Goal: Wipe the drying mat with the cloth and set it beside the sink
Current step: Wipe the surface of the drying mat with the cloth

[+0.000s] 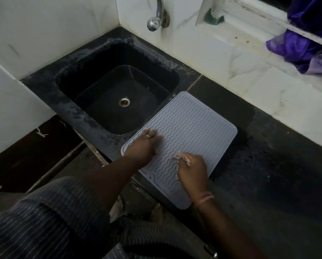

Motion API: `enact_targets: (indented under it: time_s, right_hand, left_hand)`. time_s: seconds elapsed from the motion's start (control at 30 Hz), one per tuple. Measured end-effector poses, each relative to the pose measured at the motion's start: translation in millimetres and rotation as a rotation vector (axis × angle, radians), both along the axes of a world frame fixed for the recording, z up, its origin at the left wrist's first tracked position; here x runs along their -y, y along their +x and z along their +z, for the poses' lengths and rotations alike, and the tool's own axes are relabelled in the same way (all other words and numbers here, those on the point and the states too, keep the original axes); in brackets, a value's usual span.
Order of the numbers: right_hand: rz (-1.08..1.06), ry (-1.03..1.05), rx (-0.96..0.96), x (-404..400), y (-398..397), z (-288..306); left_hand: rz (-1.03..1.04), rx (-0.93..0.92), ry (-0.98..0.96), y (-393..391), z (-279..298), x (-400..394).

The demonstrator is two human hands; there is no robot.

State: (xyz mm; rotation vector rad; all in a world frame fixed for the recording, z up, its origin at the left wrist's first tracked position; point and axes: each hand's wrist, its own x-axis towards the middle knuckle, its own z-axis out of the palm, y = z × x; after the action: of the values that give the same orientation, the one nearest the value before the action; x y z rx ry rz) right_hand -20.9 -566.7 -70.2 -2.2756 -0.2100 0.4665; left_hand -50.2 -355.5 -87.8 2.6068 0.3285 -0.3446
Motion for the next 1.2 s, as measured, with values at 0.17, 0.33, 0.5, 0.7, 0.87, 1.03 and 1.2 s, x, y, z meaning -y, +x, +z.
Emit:
enact_targets:
  time_s: [0.17, 0.33, 0.5, 0.7, 0.87, 1.03, 1.2]
  right_hand:
    - [0.309, -0.281, 0.457, -8.6, -15.9, 13.6]
    - [0.857, -0.612, 0.537, -17.6, -42.3, -7.3]
    - [0.987, -0.61, 0.653, -7.0, -23.7, -3.2]
    - [1.142, -0.584, 0.855, 2.8, 3.9, -2.1]
    - [1.18, -0.61, 0.833, 1.8, 49.5, 6.0]
    - [1.242, -0.683, 0.842, 0.4, 87.5, 6.3]
    - [1.202, -0.713, 0.85, 5.8, 124.2, 4.9]
  left_hand:
    - [-0.046, -0.027, 0.069, -23.2, -6.8, -9.7]
    - [-0.085, -0.116, 0.101, -23.8, -9.1, -2.0]
    - [-0.128, -0.216, 0.132, -24.7, -8.0, 3.0]
    - [-0.153, -0.283, 0.139, -22.0, -9.8, 1.7]
    - [-0.175, -0.344, 0.128, -18.6, -4.1, 1.0]
    - [-0.175, -0.366, 0.129, -16.9, -4.9, 0.9]
    - [-0.192, -0.394, 0.12, -14.9, -0.5, 1.1]
